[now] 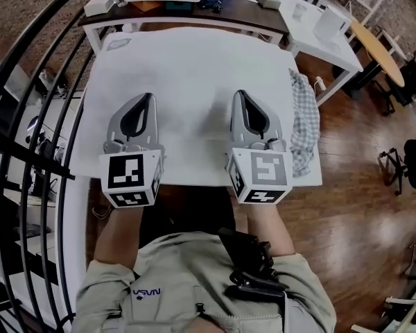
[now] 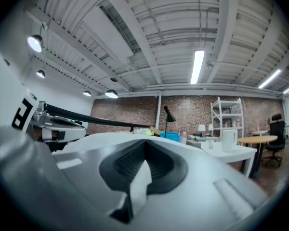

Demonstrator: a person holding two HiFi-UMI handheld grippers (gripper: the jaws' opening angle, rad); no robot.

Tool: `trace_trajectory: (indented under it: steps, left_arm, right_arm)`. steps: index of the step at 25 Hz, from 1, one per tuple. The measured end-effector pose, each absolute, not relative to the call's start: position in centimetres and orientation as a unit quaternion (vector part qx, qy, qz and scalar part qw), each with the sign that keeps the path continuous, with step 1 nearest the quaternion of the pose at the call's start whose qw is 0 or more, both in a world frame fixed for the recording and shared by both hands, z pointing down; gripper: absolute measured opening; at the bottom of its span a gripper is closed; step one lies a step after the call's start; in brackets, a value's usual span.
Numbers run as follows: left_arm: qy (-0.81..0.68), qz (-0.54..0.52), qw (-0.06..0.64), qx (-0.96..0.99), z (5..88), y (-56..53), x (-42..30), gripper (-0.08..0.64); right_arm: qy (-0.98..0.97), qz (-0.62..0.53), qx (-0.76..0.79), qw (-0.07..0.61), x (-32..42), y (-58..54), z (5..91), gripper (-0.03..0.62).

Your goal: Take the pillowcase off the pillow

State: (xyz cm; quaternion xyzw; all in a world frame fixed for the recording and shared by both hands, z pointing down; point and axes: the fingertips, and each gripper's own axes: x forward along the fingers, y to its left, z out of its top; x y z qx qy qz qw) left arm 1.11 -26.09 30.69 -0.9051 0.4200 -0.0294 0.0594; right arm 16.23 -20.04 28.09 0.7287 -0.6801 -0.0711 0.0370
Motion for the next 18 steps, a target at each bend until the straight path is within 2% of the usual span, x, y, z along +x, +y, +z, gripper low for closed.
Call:
trace_trajectory:
  steps: [9,18]
  left_arm:
    - [0.432,-0.02,0.071,-0.899,33.1,-19.6,-2.7,0.005]
    - [0.412,-0.034,0.05,-0.909,36.2,-15.1,-1.6,0.005]
  right_arm:
    - [-0.673,-0.055,0.736,0.04,13.8,-12.9,31.9,0.003]
    - [-0.676,-0.031,0.734,0.057,12.8,-9.5,34.8,0.002]
